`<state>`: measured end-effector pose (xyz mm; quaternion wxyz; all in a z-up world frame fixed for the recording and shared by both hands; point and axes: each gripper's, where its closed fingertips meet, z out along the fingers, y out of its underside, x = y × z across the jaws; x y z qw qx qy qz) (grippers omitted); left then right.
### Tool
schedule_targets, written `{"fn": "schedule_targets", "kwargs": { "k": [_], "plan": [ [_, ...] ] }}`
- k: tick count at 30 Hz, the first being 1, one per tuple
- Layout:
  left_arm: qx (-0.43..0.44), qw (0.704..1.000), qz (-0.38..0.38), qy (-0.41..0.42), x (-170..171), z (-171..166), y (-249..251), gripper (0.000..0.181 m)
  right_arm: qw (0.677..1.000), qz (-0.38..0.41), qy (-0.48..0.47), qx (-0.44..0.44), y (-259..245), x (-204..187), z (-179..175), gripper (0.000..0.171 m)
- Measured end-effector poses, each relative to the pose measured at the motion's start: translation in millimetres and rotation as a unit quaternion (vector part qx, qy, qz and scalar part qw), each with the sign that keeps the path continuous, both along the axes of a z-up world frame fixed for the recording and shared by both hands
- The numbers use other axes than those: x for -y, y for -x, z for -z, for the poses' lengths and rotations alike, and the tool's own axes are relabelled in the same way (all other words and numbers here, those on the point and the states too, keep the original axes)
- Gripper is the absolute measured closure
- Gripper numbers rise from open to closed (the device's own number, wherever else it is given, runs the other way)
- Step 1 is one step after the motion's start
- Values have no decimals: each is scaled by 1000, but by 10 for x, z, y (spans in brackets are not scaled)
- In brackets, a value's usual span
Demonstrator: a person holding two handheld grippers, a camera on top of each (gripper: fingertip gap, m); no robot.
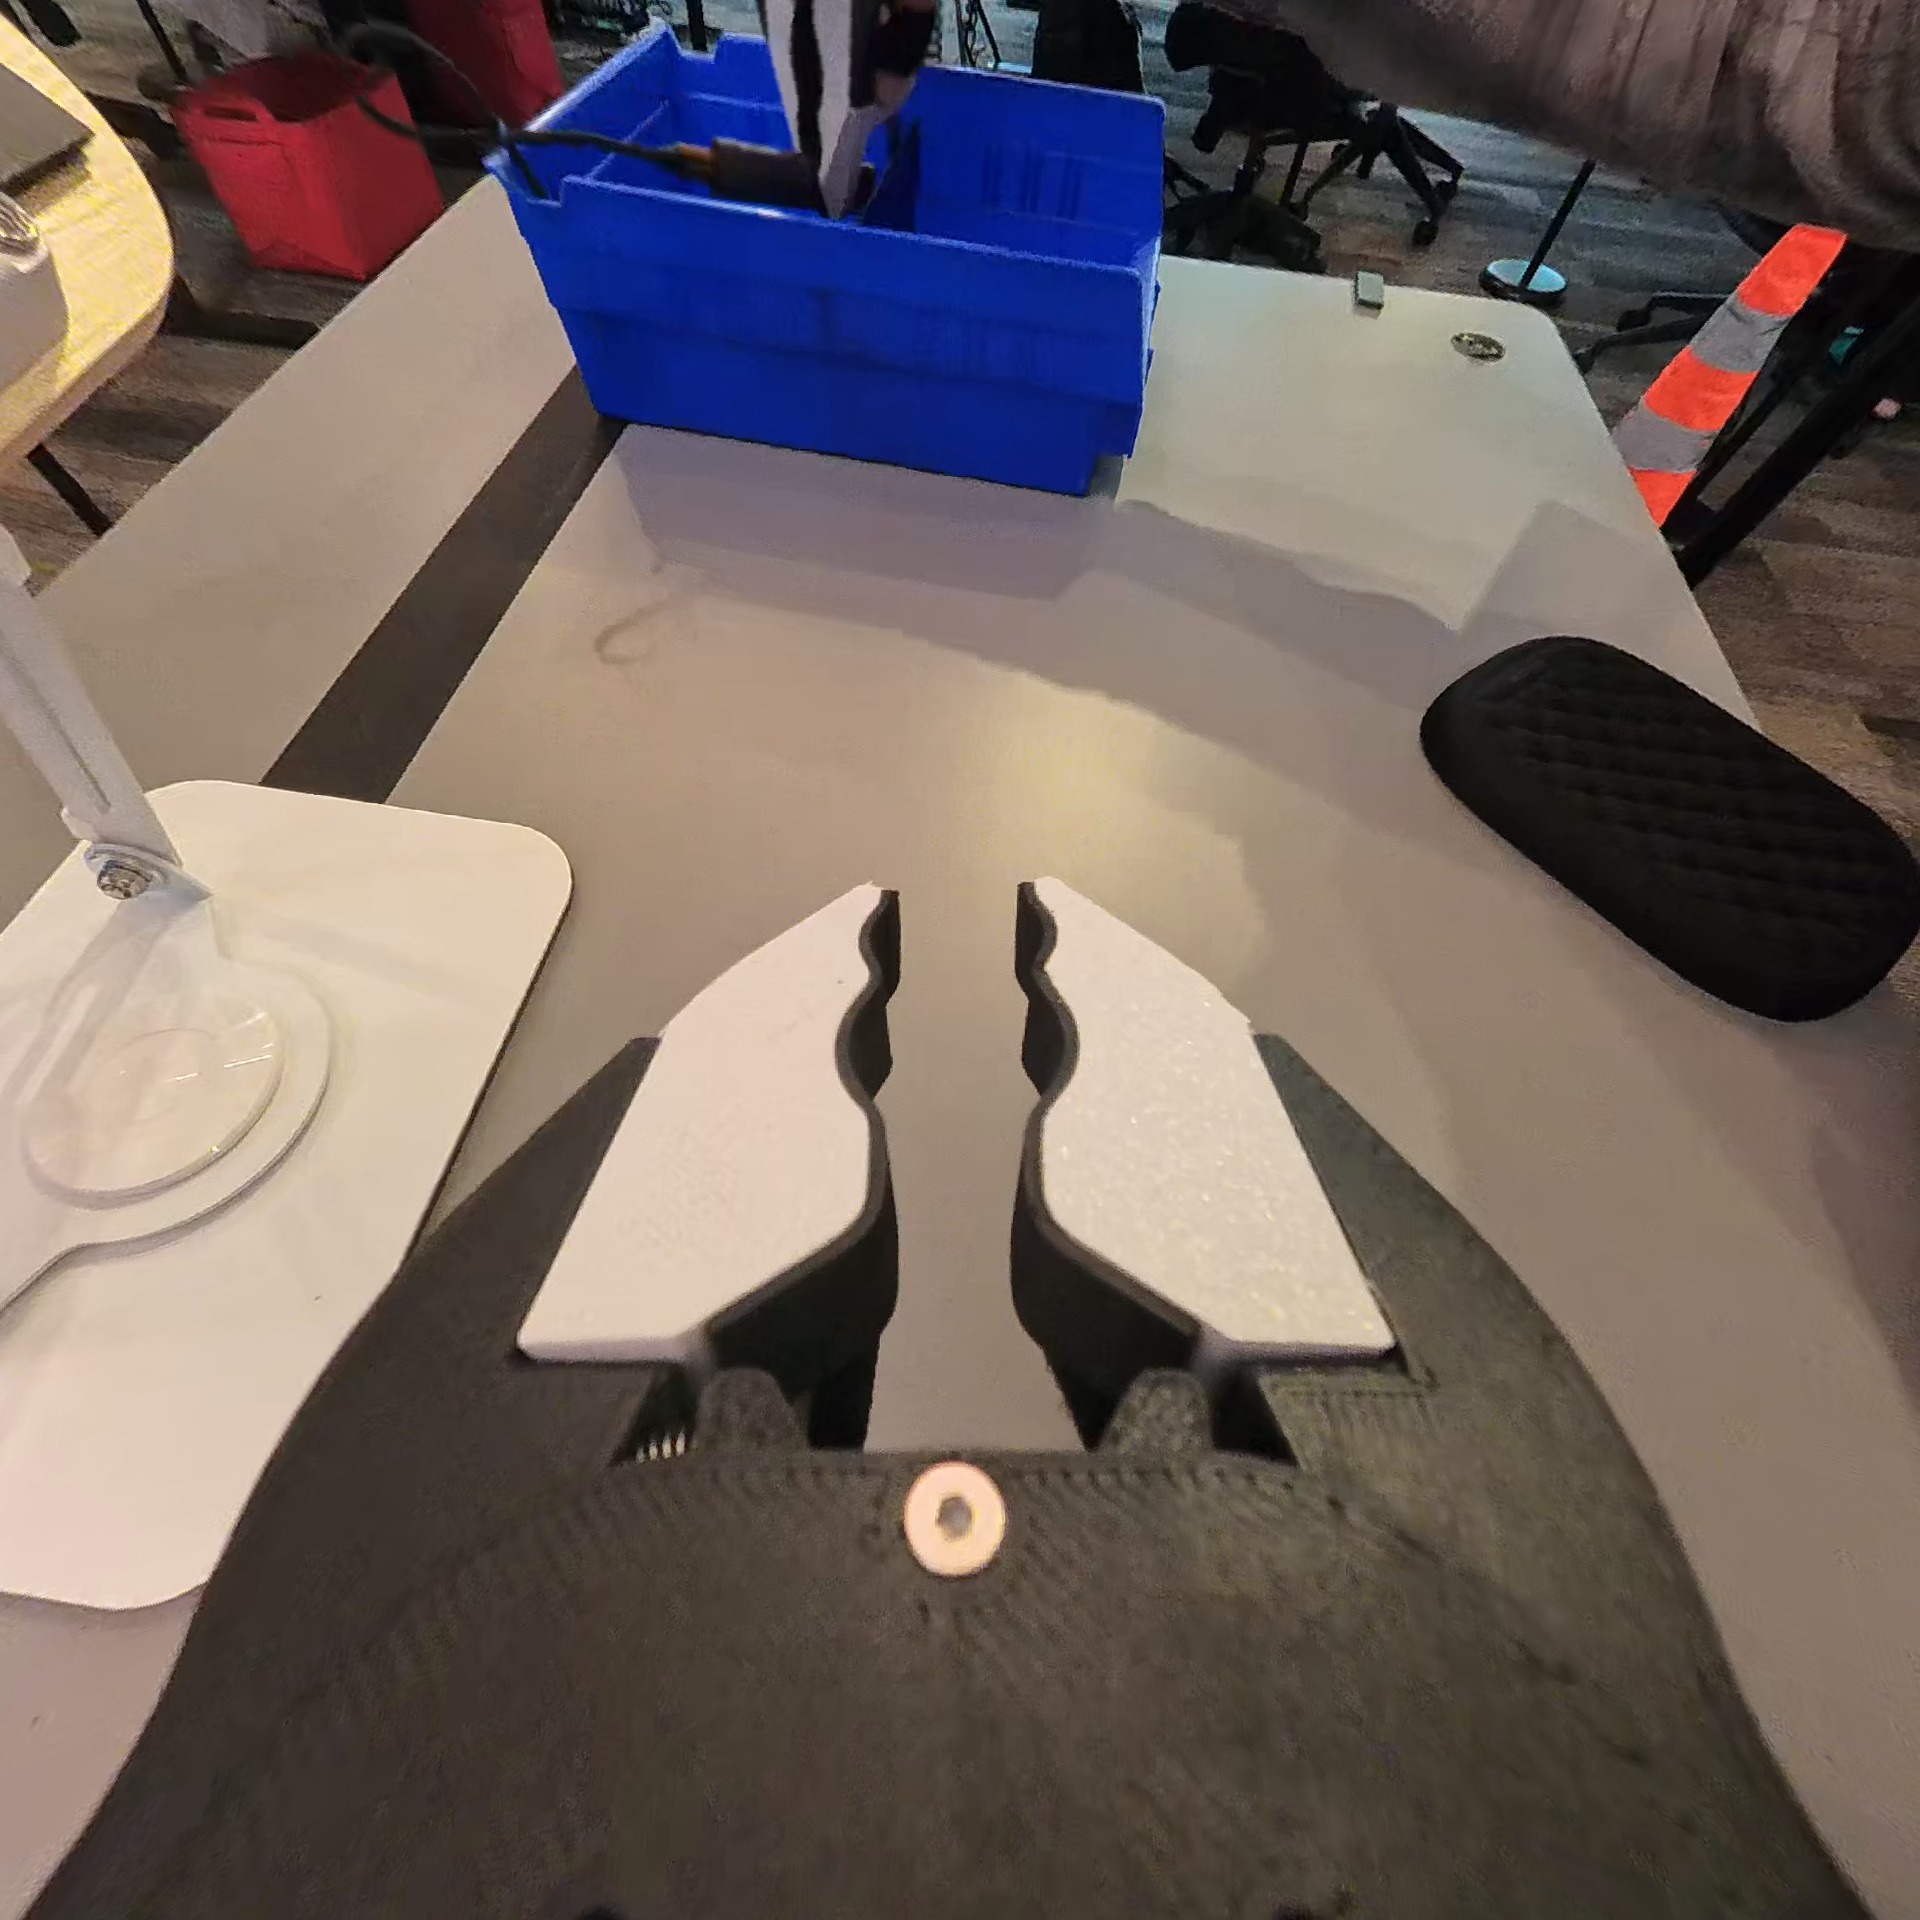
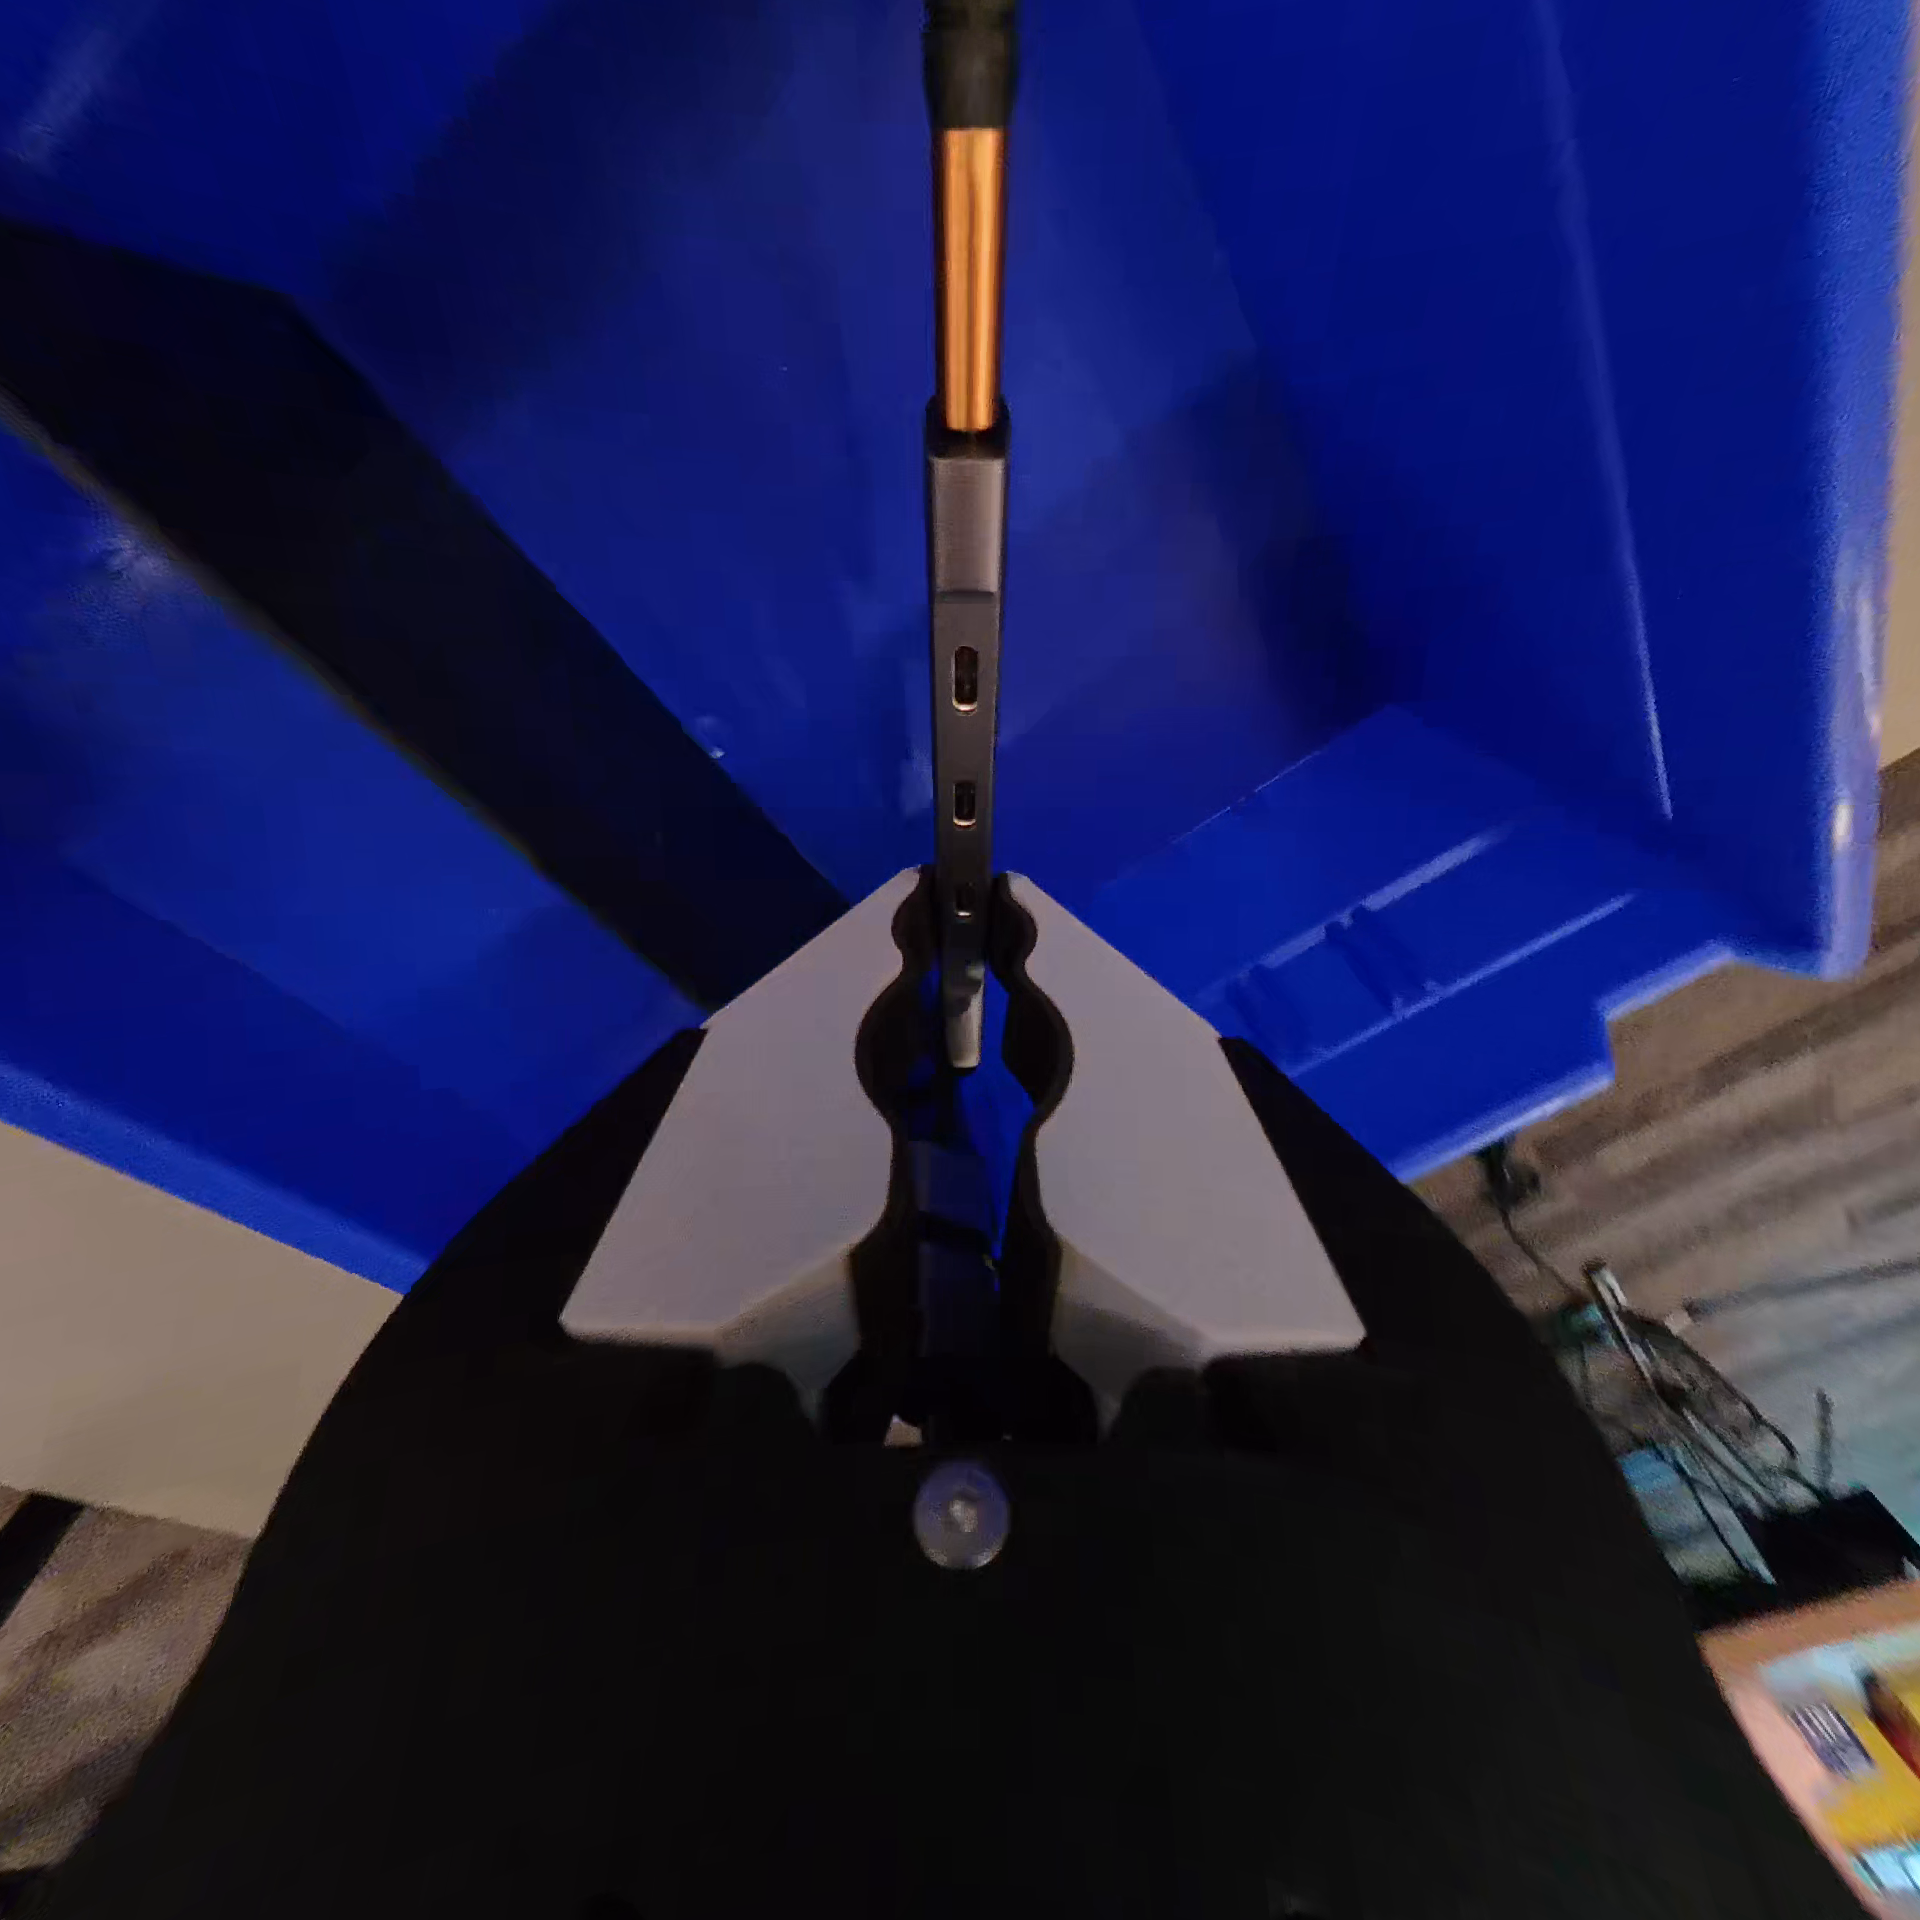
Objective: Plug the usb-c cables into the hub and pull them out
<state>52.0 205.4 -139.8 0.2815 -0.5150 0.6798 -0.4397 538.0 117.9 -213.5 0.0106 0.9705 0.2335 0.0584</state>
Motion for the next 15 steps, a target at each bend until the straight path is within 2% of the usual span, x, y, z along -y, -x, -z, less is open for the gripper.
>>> {"fn": "schedule_targets", "kwargs": {
  "k": [5, 6, 7, 9, 11, 12, 15],
  "plan": [
    [-17, 1000, 7, -3, 17, 78, 7, 160, 989, -12, 119, 82, -16, -59, 253, 164],
    [-20, 1000, 8, -6, 19, 90, 11, 160, 985, -6, 146, 95, -17, -27, 257, 153],
    [-22, 1000, 9, -6, 21, 95, 16, 160, 982, -2, 155, 107, -32, -39, 242, 134],
    [-25, 1000, 10, -6, 17, 97, 26, 159, 987, -3, 126, 103, -9, -147, 178, 112],
    [-22, 1000, 10, -6, 9, 77, 33, 159, 990, 12, 94, 105, -18, -221, 54, 74],
    [-20, 1000, 9, -5, 6, 62, 36, 158, 992, 17, 76, 104, -12, -246, -31, 66],
    [-12, 1000, 4, -5, -8, 5, 35, 157, 997, 22, 8, 78, 146, -320, -383, 65]
  ]
}}
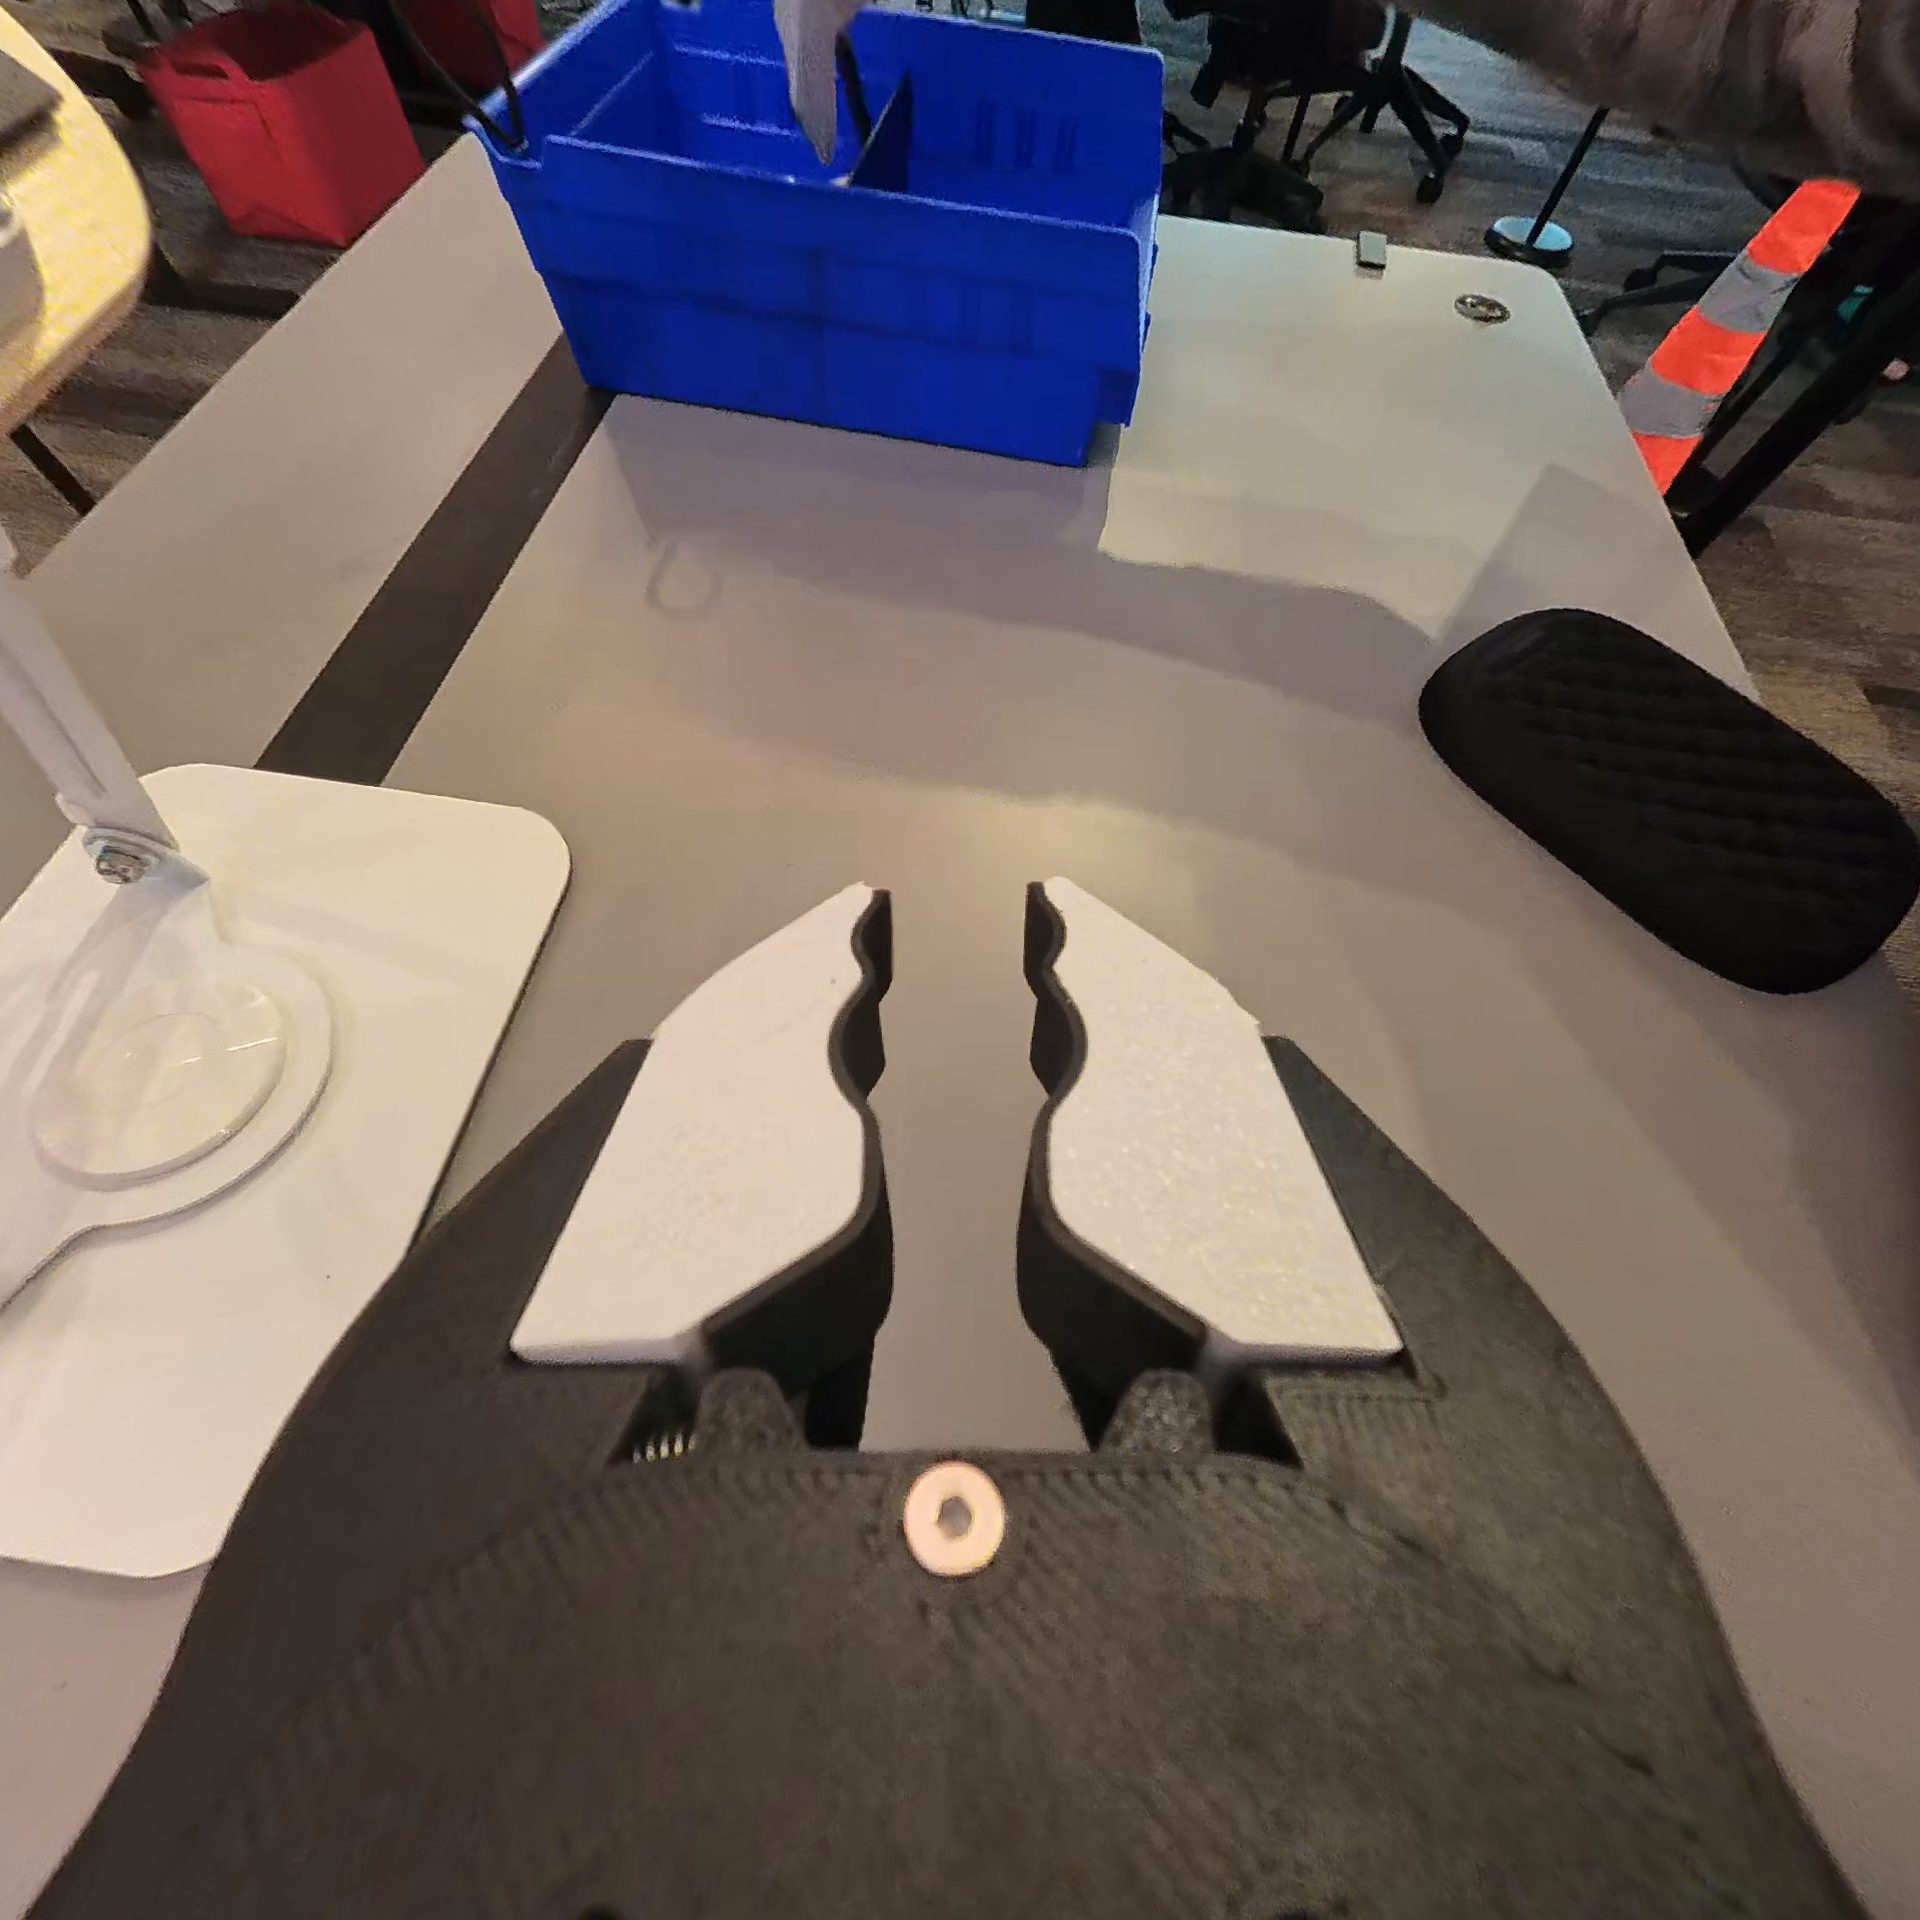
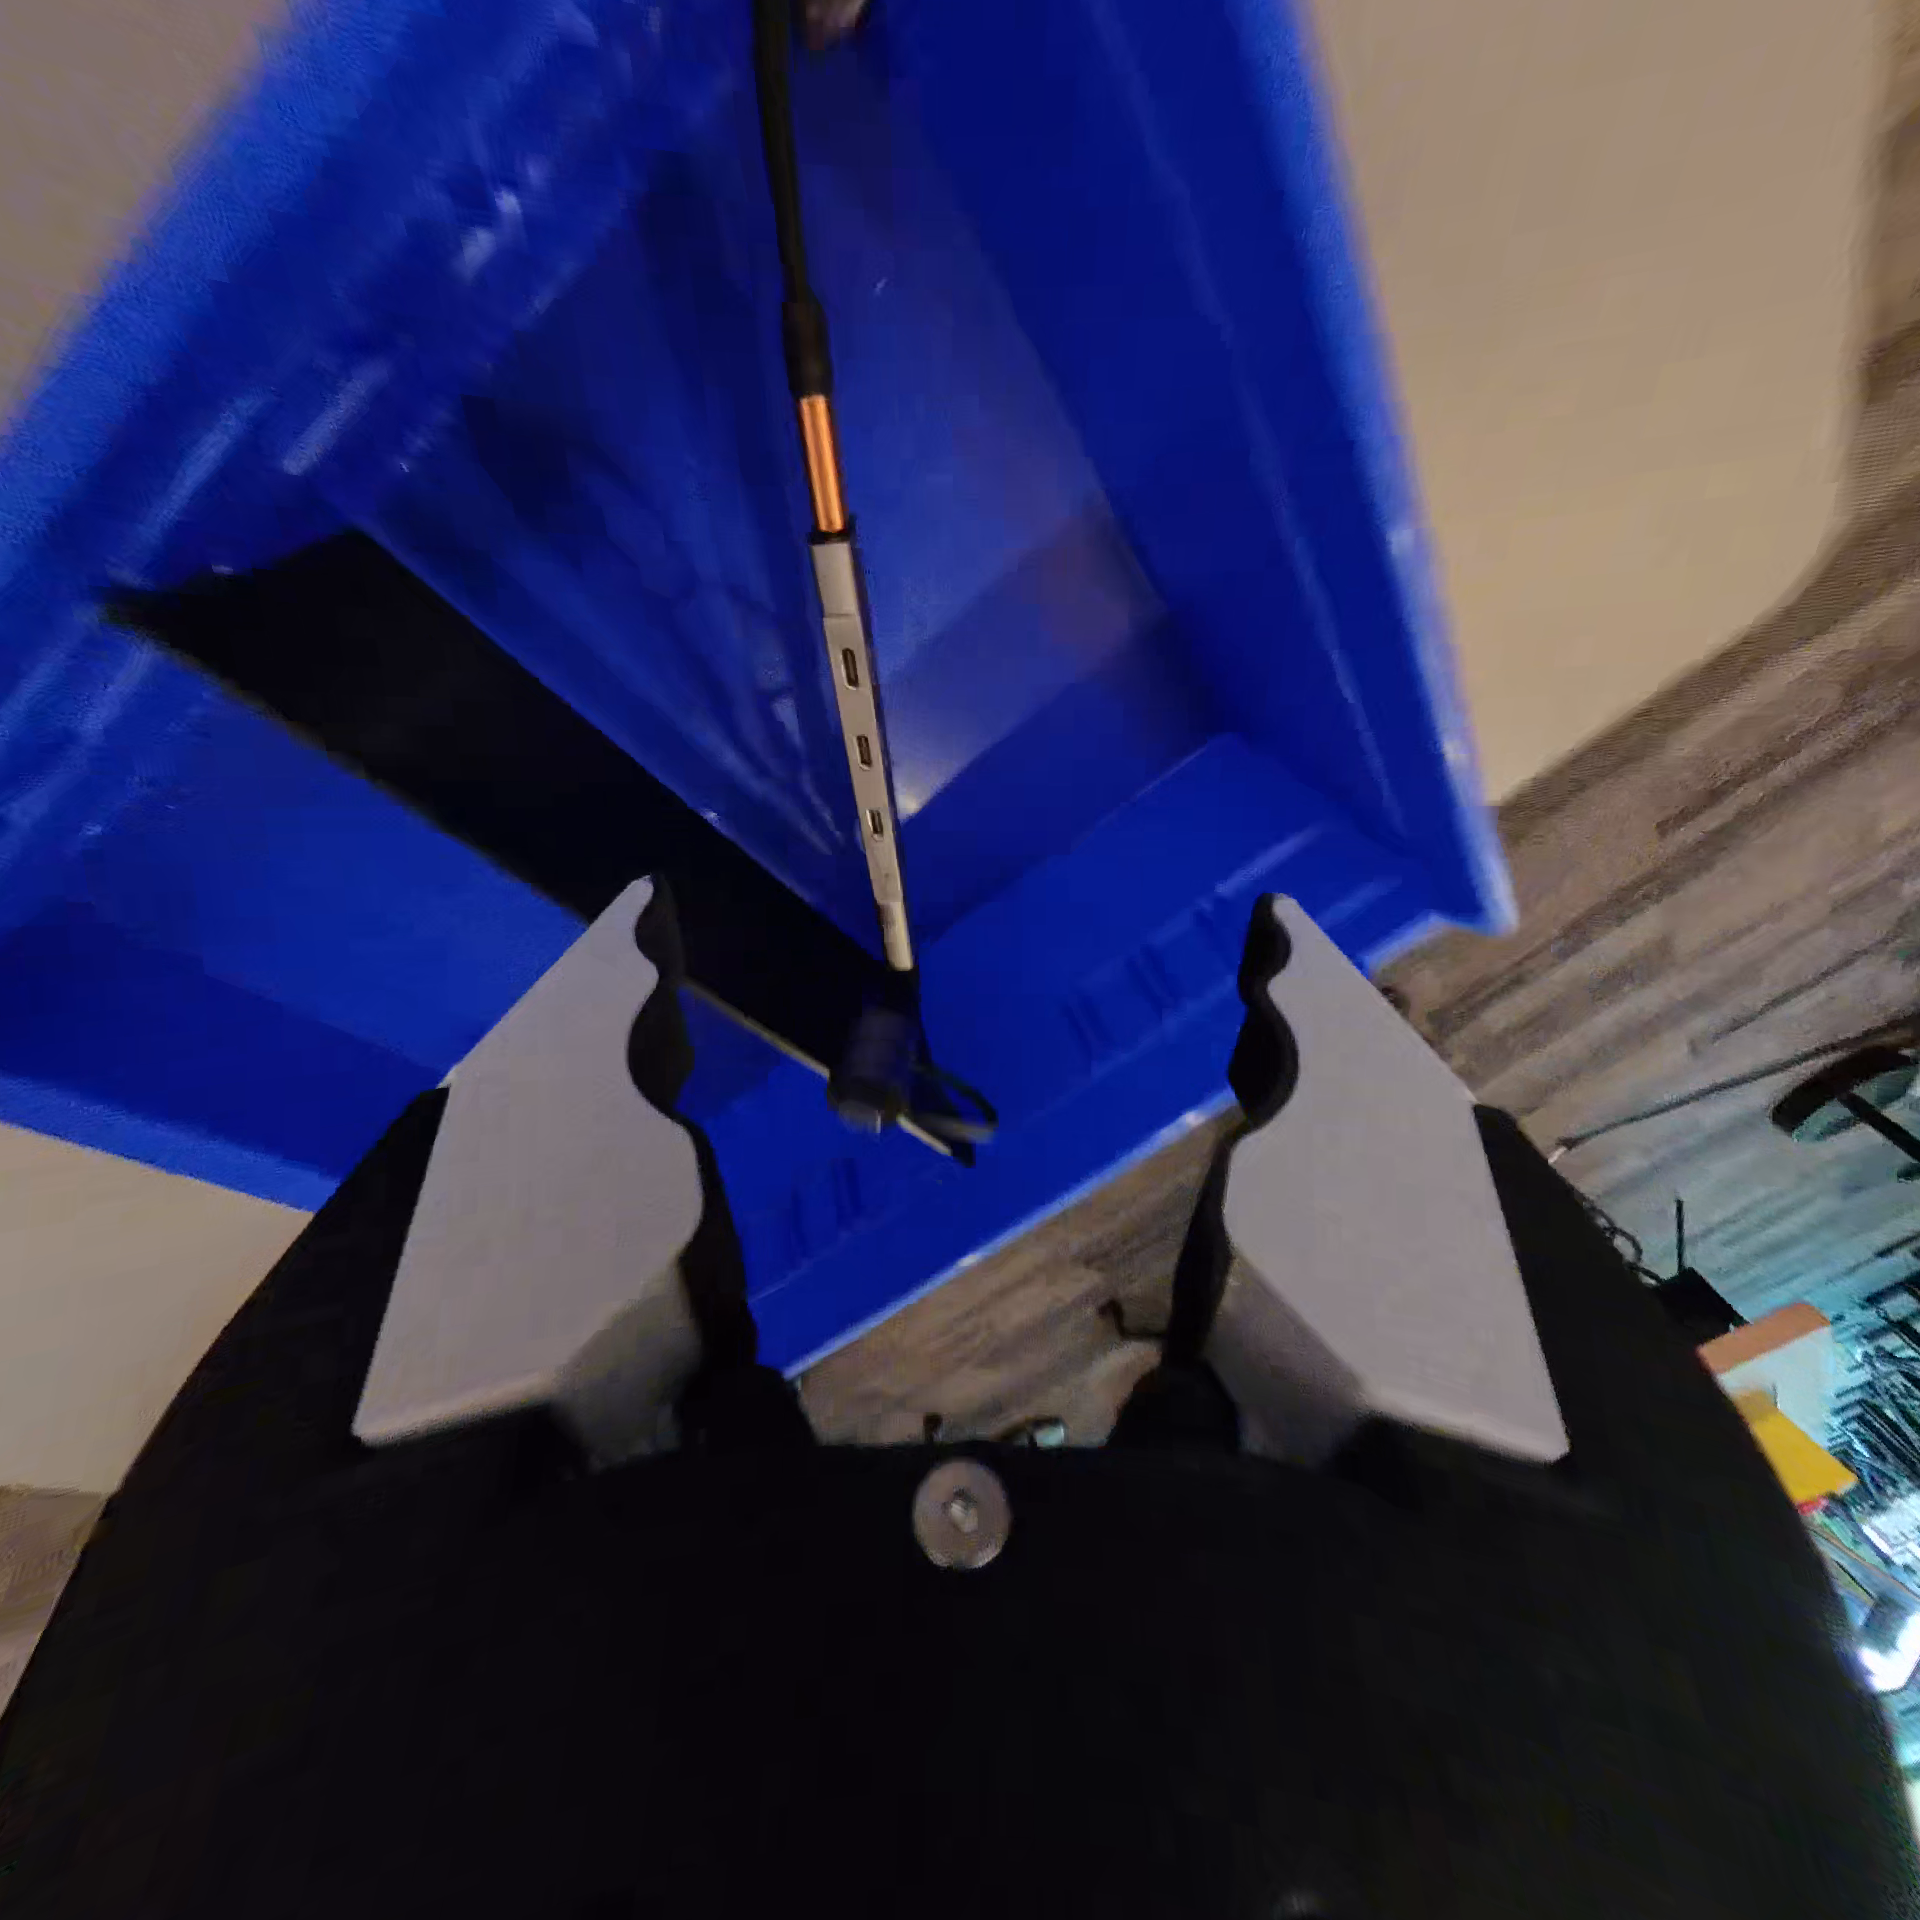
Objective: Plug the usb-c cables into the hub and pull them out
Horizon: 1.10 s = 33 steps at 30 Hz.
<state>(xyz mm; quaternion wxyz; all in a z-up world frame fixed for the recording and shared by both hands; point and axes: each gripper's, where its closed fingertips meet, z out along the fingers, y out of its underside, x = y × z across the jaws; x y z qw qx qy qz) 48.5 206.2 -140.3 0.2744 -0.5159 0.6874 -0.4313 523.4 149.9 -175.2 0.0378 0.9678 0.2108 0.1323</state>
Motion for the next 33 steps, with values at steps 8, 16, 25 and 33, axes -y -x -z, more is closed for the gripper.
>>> {"fn": "schedule_targets", "kwargs": {
  "k": [8, 16, 25, 33],
  "plan": [
    [56, 998, -39, 4, -46, -355, -59, 144, 913, -145, -354, -143, 1972, -372, -1680, 111],
    [94, 992, -79, -4, -101, -590, -102, 127, 700, -329, -521, -361, 4489, -243, -2535, 146],
    [142, 985, -97, -14, -230, -747, -29, 181, 670, -312, -542, -400, 4605, -501, -2244, 155],
    [175, 952, -215, -126, -621, -1331, 437, 172, 690, -311, -550, -352, 4438, -509, -2199, 155]
  ]
}}
